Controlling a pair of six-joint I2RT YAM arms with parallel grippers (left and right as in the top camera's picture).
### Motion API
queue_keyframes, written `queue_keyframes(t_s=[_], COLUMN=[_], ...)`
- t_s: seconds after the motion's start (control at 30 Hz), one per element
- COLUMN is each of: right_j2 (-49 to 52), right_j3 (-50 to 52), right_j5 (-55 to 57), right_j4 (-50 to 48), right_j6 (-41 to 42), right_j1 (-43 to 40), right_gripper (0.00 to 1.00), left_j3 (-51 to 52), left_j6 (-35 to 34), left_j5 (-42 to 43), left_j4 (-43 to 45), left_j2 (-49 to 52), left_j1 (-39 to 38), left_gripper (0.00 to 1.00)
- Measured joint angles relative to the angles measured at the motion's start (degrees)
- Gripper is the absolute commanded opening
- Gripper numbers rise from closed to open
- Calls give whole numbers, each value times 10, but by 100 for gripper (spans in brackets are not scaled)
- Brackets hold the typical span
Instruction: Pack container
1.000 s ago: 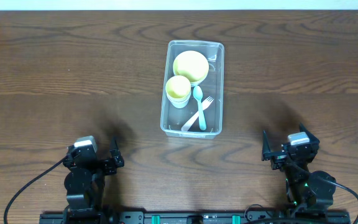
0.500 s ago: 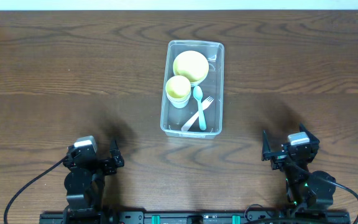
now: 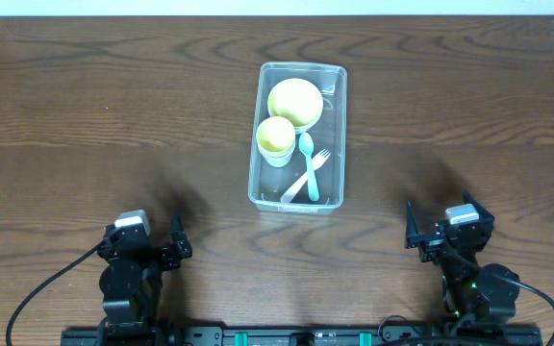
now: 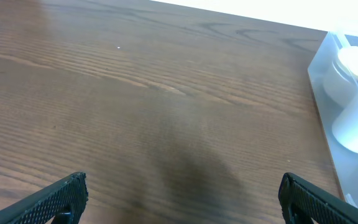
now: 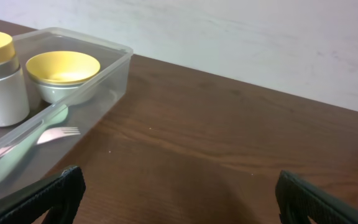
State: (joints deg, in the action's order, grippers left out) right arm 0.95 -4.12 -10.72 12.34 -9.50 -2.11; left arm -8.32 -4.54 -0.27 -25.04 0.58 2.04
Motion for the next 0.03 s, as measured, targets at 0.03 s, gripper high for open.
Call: queue_keyframes(t_s=[0.03], right_j2=[0], right_j3=[0], right_j5=[0], right_j4=[0], right_j6=[0], right_j1=[0], right_gripper=[99], left_j3=[0], left_j6=[0], left_j5=[0], left_j4=[0], left_j2=[0], left_j1=[0], left_gripper=[98])
